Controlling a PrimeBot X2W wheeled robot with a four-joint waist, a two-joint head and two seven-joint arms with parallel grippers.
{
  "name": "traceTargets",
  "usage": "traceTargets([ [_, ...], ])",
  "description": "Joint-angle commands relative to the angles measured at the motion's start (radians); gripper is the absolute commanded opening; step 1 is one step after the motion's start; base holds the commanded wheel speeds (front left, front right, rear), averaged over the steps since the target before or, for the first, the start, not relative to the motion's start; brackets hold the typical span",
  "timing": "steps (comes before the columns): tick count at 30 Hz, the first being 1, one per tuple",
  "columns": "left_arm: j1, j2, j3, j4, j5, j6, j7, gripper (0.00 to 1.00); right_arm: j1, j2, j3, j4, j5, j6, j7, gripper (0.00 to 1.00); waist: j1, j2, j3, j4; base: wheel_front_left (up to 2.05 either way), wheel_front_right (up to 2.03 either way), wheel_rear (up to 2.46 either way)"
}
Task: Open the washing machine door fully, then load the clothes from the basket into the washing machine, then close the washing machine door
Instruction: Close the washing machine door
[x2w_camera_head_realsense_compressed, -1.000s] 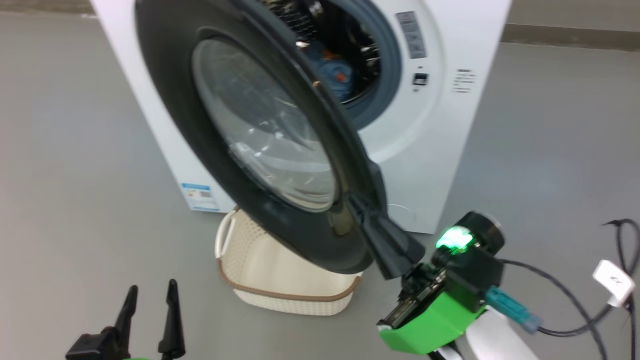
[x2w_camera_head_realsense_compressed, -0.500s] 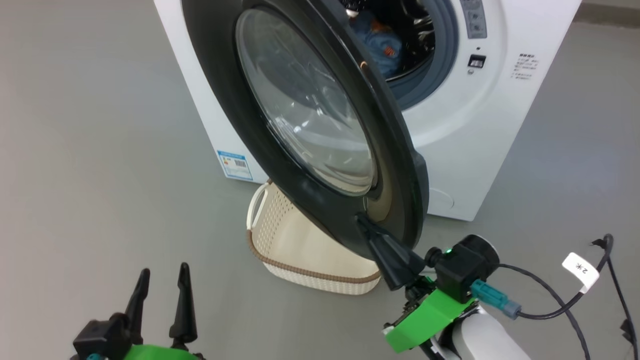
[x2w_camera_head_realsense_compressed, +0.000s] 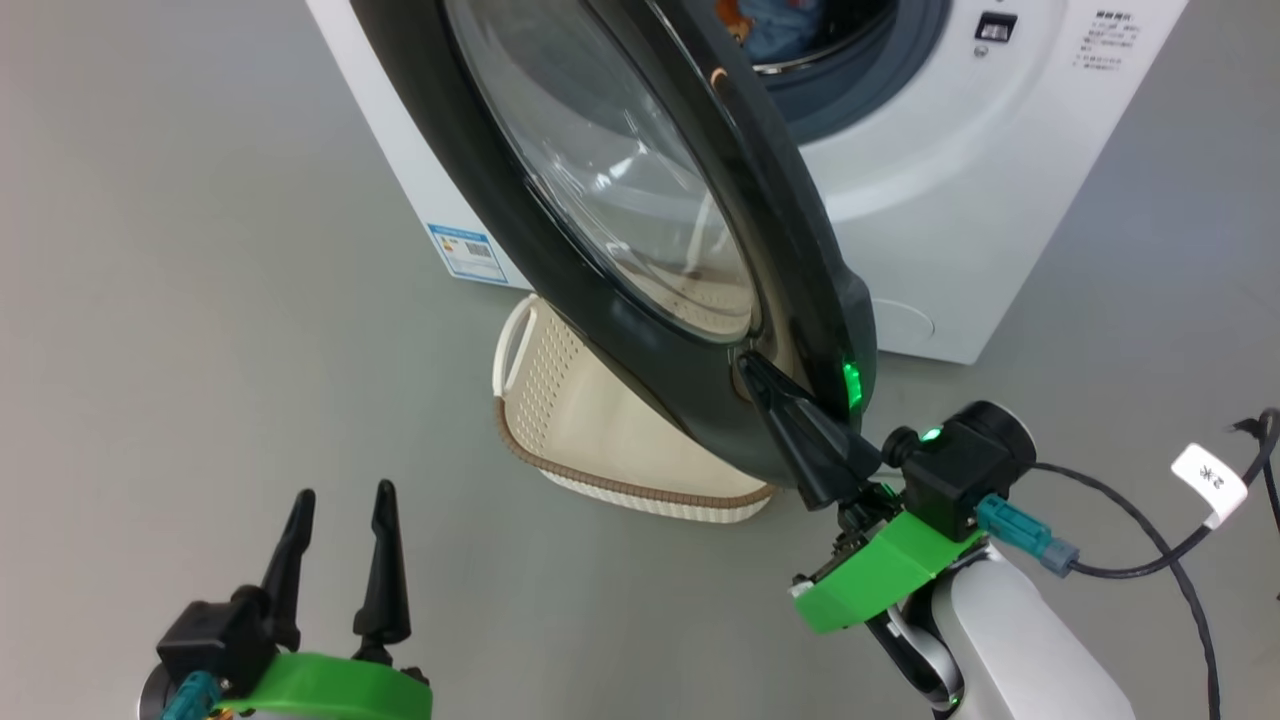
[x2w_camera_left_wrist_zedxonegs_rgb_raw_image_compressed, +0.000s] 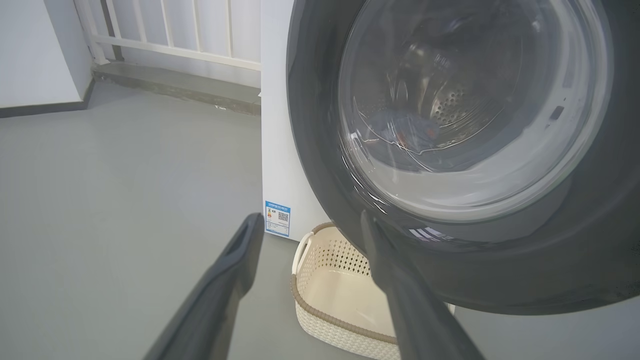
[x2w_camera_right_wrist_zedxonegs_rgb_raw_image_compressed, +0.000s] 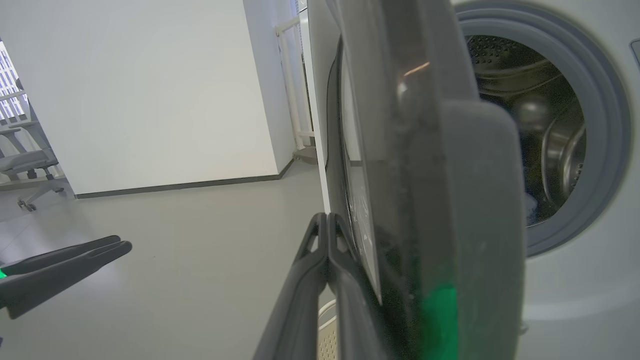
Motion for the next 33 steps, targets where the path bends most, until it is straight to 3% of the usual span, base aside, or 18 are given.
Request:
traceTargets([
  [1, -0.038, 0.011, 0.035, -0.028, -0.004, 0.004, -0.006, 1.0, -0.031, 0.01, 0.014, -0.029, 0.007, 0.002, -0.005, 0.0, 0.0, -0.0001, 0.025, -0.016, 0.0, 0.0, 0.0],
  [19, -0.047, 0.011, -0.003, -0.021, -0.007, -0.007, -0.006, 1.0, -0.079, -0.029, -0.029, -0.028, 0.018, 0.002, -0.005, 0.0, 0.0, -0.0001, 0.06, -0.037, 0.0, 0.0, 0.0],
  [33, -0.09, 0.011, -0.025, -0.063, -0.012, 0.006, -0.006, 1.0, -0.241, -0.083, -0.111, -0.053, 0.033, 0.002, -0.005, 0.0, 0.0, -0.0001, 0.181, -0.028, 0.0, 0.0, 0.0],
])
